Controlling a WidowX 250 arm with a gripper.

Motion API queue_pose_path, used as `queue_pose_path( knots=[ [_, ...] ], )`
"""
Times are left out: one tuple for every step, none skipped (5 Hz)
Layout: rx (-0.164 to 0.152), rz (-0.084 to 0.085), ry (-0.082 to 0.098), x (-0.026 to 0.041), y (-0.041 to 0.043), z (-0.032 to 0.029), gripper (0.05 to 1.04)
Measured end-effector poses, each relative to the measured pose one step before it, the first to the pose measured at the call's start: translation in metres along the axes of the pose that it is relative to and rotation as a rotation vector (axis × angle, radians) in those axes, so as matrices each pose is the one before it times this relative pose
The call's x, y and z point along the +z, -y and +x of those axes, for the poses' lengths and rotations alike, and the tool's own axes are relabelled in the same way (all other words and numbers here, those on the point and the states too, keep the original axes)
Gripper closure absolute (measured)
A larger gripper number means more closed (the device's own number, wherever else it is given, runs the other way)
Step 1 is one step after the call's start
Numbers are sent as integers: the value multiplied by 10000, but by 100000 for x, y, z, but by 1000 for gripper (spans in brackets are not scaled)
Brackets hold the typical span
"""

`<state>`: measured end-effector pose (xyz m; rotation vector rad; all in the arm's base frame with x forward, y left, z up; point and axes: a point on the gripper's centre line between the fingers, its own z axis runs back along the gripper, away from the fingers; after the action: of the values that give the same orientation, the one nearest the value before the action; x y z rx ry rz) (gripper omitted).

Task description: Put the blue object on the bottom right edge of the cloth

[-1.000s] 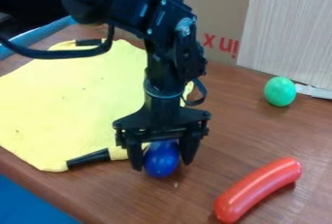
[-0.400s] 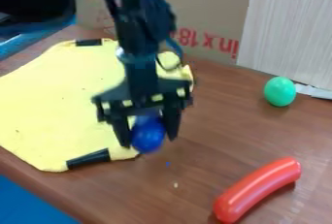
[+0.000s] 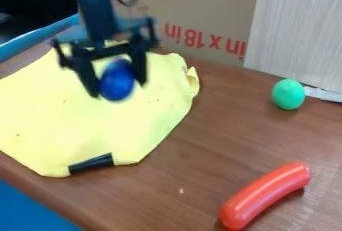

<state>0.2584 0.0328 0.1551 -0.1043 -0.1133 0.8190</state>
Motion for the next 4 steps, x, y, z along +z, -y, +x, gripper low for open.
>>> queue_pose_path(
  knots=[
    [-468, 306, -256, 1122, -2661, 1981, 273],
    [-863, 411, 40, 653, -2816, 1151, 273],
    [-594, 376, 9, 73, -2792, 604, 273],
    [-329, -5, 36, -395, -1174, 56, 273]
  ],
)
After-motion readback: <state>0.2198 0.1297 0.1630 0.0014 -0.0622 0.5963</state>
